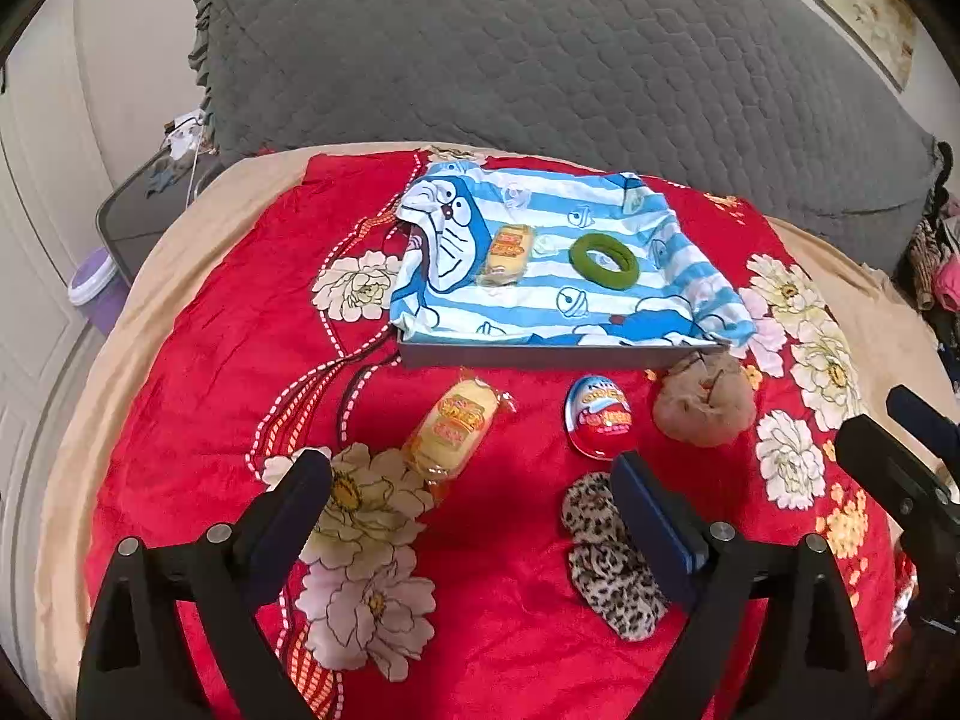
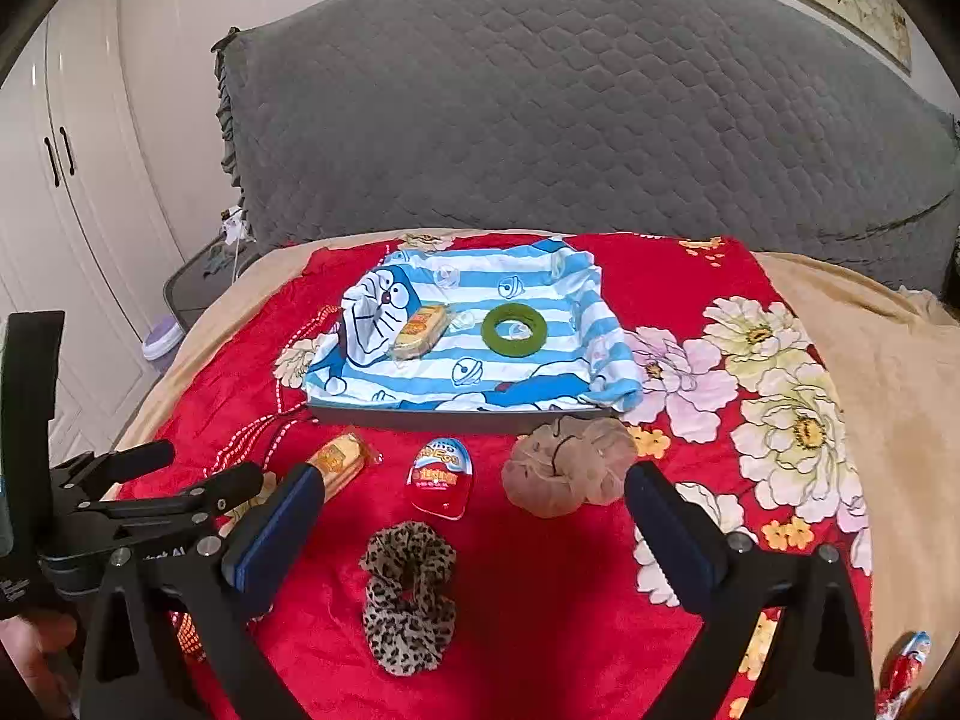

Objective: Organize objects
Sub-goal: 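Move the left tool toward the second cake while the right tool approaches the leopard scrunchie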

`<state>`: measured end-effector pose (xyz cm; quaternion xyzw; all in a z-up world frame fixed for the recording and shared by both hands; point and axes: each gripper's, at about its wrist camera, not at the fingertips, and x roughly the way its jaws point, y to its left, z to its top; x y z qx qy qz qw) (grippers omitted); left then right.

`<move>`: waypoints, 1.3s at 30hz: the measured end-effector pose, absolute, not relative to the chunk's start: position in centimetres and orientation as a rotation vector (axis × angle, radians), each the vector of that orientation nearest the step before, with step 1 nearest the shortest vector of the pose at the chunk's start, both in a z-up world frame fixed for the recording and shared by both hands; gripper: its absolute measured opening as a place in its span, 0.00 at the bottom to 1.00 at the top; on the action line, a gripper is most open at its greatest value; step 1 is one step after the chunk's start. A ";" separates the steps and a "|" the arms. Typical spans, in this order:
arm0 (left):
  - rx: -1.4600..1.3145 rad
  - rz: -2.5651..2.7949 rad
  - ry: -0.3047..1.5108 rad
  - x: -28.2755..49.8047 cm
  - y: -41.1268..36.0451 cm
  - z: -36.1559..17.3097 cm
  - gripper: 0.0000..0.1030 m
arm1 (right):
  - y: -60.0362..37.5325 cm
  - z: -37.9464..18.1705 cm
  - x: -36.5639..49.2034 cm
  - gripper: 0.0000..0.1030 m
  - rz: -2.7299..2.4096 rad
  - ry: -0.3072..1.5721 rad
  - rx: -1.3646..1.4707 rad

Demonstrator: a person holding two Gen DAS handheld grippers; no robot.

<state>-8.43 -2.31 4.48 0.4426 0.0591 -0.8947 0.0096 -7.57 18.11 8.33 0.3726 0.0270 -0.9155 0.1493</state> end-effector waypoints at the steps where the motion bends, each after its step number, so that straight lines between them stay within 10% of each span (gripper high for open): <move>1: 1.379 -2.795 0.178 -8.1 -2.2 4.6 0.92 | 18.1 8.4 -7.4 0.98 -2.631 0.078 1.072; 39: 1.439 -2.742 0.136 -4.0 -2.6 2.4 0.93 | 17.6 5.9 -1.6 0.99 -2.587 0.236 1.104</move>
